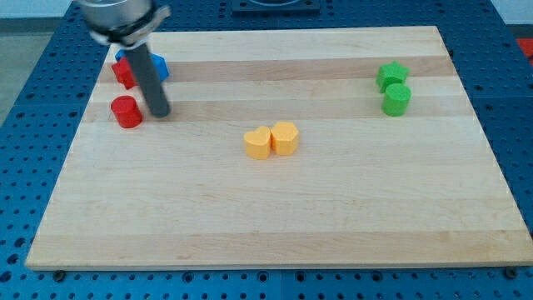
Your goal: Point your arm at the top left
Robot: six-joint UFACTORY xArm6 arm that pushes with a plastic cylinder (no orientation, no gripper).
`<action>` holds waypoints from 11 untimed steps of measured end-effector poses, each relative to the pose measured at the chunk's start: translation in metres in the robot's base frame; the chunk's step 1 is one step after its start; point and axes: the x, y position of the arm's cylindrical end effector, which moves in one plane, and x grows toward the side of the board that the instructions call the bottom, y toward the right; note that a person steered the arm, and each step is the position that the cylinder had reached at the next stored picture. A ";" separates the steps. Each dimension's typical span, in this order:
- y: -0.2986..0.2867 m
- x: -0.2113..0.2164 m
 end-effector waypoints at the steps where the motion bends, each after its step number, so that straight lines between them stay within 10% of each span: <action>1: 0.021 -0.017; 11: -0.128 -0.178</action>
